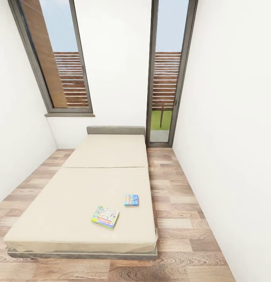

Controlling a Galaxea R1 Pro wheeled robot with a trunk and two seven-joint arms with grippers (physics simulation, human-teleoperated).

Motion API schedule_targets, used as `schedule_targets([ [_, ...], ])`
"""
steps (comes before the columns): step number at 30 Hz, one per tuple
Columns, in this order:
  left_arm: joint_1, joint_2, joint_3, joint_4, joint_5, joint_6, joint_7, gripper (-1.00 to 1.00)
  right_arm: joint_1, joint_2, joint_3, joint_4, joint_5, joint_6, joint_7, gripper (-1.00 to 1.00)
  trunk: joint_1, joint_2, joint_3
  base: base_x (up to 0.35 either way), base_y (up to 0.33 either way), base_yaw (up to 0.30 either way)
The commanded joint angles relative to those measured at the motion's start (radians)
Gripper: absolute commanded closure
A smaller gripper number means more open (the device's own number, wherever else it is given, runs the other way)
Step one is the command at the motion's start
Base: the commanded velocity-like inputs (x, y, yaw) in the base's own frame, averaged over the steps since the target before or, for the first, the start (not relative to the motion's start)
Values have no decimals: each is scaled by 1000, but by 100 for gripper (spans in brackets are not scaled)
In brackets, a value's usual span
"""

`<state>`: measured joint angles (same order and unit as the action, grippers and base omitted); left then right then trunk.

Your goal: Put all the toys in the child's room - the three board games (two on the bed and one on the table), the two jigsaw puzzles on the table, and the tennis ball on the table - inside the toy box on the table in the child's room.

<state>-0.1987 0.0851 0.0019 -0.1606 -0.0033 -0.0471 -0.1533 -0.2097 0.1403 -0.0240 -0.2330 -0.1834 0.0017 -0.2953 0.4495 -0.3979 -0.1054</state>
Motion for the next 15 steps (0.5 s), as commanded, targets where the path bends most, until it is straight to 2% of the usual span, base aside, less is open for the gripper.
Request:
schedule_targets([
  [1,-25,18,1,-29,0,88,-90,-100,0,-1,-2,-3,-5,0,0,-100,1,-2,-2,0,0,0],
  [2,-54,38,2,-75,1,205,-191,-100,0,-2,-2,-3,-5,0,1,-100,1,-2,-2,0,0,0],
  [4,-82,59,2,-139,2,336,-309,-100,0,-3,-2,-4,-5,0,3,-100,1,-2,-2,0,0,0],
  [5,-102,81,2,-225,2,465,-434,-100,0,-4,-2,-4,-5,0,4,-100,1,-2,-2,0,0,0],
  [6,-110,91,2,-275,1,523,-497,-100,0,-5,-2,-4,-5,0,4,-100,1,-2,-2,0,0,0],
  [7,-120,109,3,-381,-1,625,-617,-100,0,-6,-2,-4,-5,0,5,-100,1,-2,-2,0,0,0],
  [9,-127,128,5,-490,-2,706,-725,-100,0,-7,-2,-5,-5,0,6,-100,1,-2,-2,0,0,0],
  [11,-134,171,8,-692,-2,835,-890,-100,0,-9,-2,-5,-5,0,13,-100,1,-2,-2,0,0,0],
  [13,-136,187,9,-775,-2,892,-947,-100,0,-9,-2,-5,-5,0,23,-100,1,-2,-2,0,0,0],
  [14,-140,197,10,-849,0,942,-988,-100,0,-9,-2,-5,-5,0,41,-100,1,-2,-2,0,0,0],
  [15,-141,201,11,-878,1,962,-1002,-100,0,-10,-2,-5,-5,0,50,-100,1,-2,-2,0,0,0],
])
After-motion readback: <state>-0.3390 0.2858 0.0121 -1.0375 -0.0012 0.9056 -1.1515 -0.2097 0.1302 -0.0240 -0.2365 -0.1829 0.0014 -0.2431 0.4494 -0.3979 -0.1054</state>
